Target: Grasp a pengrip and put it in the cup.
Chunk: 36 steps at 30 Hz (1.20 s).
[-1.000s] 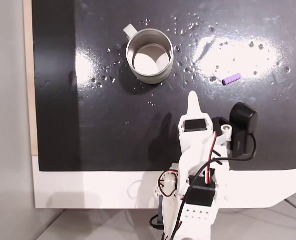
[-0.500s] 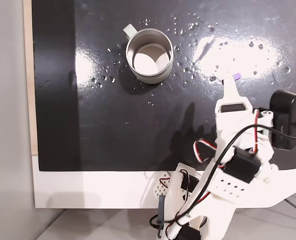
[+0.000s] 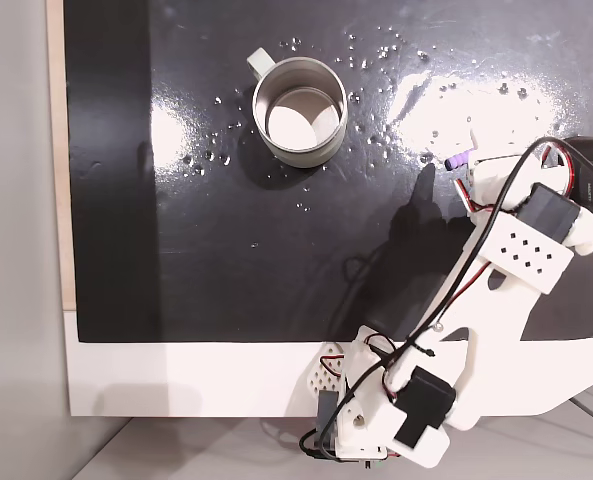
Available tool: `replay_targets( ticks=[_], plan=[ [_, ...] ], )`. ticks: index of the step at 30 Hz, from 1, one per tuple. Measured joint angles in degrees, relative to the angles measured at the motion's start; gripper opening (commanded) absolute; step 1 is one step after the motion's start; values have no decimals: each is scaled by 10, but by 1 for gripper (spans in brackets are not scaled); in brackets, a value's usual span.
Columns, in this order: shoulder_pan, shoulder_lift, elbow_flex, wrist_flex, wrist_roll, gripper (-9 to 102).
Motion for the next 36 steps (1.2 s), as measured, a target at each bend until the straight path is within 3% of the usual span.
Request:
replay_targets(
  ticks=[24, 33, 36],
  plan=[
    [-6, -353, -236, 40, -11, 33],
    [-11, -372, -267, 42, -11, 5],
    [-11, -372, -272, 47, -11, 0]
  ],
)
